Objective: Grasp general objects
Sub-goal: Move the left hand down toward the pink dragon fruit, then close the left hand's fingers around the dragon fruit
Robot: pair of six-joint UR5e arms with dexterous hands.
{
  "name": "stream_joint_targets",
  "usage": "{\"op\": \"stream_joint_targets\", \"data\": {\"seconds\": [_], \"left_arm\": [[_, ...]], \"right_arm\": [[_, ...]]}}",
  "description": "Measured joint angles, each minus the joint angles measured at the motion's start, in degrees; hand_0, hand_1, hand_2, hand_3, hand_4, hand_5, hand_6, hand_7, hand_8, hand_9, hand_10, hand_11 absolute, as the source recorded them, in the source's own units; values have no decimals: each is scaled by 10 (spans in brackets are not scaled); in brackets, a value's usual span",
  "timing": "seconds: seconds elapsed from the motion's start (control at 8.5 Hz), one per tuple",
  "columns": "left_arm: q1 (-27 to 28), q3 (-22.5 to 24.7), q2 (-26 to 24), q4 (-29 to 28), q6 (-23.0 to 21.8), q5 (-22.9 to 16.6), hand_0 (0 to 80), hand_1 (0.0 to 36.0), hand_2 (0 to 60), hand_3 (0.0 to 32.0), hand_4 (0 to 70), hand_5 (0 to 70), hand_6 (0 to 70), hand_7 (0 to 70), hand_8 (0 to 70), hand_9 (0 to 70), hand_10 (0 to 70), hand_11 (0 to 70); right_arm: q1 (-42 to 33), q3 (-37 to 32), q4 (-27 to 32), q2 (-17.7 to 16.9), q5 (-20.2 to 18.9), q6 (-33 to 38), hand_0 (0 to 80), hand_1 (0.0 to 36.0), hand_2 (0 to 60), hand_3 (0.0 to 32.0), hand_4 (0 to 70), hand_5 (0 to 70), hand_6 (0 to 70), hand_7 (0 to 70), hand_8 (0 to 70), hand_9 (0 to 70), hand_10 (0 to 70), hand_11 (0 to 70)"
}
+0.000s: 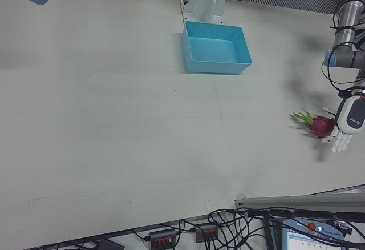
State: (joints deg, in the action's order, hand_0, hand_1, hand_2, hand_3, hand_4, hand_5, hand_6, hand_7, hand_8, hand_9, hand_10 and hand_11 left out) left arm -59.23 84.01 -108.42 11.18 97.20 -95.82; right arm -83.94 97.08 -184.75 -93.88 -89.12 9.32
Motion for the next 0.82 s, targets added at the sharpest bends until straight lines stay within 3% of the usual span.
{"op": "stream_joint_targets", "data": {"seconds": [0.59, 0.71, 0.82], "left_arm": [[16, -24, 0, -11, 7, 30, 532, 360, 600, 0, 10, 286, 35, 32, 14, 0, 0, 25], [16, -25, -1, -9, 15, 31, 526, 360, 600, 0, 23, 321, 36, 34, 15, 0, 0, 25], [17, -25, -2, -6, 21, 32, 505, 360, 600, 0, 58, 433, 59, 113, 48, 20, 9, 40]], "right_arm": [[0, 0, 0, 0, 0, 0, 0, 0, 0, 0, 0, 0, 0, 0, 0, 0, 0, 0], [0, 0, 0, 0, 0, 0, 0, 0, 0, 0, 0, 0, 0, 0, 0, 0, 0, 0], [0, 0, 0, 0, 0, 0, 0, 0, 0, 0, 0, 0, 0, 0, 0, 0, 0, 0]]}}
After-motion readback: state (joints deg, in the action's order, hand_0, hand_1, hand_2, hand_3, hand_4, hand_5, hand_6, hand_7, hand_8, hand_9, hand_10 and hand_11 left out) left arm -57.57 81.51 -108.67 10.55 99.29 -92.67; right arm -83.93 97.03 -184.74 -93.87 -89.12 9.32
